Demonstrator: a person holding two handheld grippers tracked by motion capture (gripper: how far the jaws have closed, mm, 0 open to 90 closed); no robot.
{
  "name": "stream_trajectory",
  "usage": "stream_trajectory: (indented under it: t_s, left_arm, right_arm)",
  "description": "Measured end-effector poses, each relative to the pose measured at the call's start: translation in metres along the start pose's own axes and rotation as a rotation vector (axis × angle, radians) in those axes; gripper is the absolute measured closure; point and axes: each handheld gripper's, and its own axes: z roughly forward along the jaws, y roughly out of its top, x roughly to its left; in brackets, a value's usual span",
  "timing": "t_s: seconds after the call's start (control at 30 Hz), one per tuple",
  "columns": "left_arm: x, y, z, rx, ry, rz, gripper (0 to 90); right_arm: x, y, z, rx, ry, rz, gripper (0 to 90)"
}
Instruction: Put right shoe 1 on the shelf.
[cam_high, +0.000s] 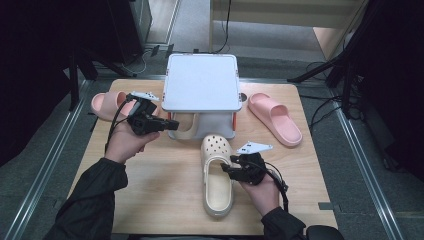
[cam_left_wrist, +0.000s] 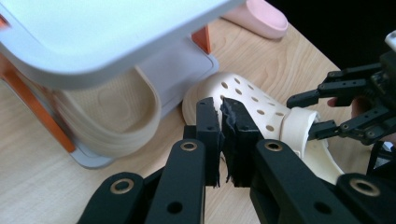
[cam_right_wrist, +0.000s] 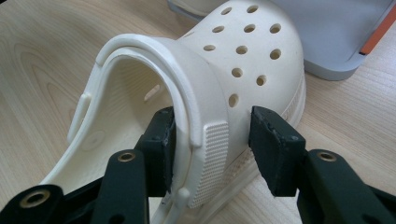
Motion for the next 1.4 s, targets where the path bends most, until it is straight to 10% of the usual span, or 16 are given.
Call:
stream_trajectory:
  t_s: [0.4, 0.83, 1.4]
  left_arm:
    - [0.015, 0.028, -0.025, -0.055, 0.025, -0.005, 86.0]
    - [0.033, 0.034, -0.01, -0.032, 0.114, -0.013, 86.6]
    - [0.037, 0.032, -0.009, -0.046, 0.075, -0.034, 84.4]
  right_arm:
    - [0.0, 0.001, 0.001, -0.007, -0.008, 0.031, 56.1]
    - [0.0, 0.002, 0.001, -0.016, -0.02, 0.03, 61.0]
    - [-0.009, 0.012, -0.008, -0.021, -0.06, 0.06, 75.8]
